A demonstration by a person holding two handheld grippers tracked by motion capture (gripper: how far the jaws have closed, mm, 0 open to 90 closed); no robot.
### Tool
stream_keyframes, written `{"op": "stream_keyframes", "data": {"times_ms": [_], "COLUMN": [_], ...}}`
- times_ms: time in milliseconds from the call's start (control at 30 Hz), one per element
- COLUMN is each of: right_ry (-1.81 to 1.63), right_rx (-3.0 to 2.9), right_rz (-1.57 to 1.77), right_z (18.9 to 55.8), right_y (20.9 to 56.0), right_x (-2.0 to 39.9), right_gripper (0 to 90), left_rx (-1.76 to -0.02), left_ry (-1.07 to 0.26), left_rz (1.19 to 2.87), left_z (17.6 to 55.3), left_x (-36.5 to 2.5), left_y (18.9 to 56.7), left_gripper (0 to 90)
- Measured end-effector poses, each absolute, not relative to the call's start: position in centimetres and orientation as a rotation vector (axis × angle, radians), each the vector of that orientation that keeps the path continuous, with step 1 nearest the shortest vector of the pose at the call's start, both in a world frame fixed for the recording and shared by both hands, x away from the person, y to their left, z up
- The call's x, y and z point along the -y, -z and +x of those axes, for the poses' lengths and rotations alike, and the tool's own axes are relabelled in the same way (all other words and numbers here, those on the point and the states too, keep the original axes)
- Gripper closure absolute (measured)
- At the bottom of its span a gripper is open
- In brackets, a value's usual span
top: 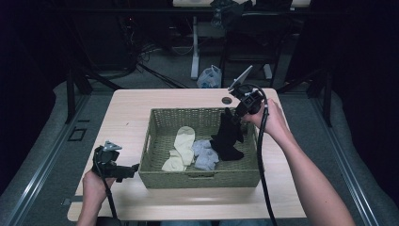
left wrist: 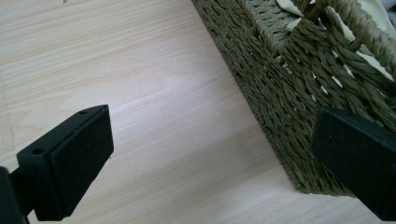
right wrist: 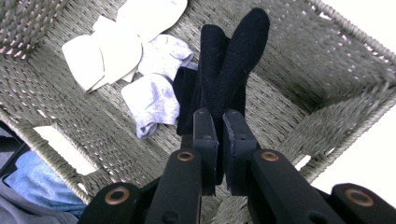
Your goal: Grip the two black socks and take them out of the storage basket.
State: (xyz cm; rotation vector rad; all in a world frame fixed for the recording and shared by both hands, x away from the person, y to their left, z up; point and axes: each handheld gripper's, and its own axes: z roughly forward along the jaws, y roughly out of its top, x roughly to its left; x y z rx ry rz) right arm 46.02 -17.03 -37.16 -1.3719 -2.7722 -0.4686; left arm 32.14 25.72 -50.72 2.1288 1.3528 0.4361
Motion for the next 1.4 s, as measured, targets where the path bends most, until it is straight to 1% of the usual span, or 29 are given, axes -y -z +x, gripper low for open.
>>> {"op": "stream_keyframes", "data": {"times_ms": [1400], "right_ry": [0.55], "right_rx": [2.807], "right_rz": [-1.401], "right_z": [45.7], "right_y": [31.7], "right_x": [18.7], "right_gripper": [85.6], "left_rx": [-1.355], "left_ry": [-0.427], "left_rz": [2.132], "left_z": [32.1], "left_x": [-25.7], "left_y": [50.7], "left_gripper": [0.0]}}
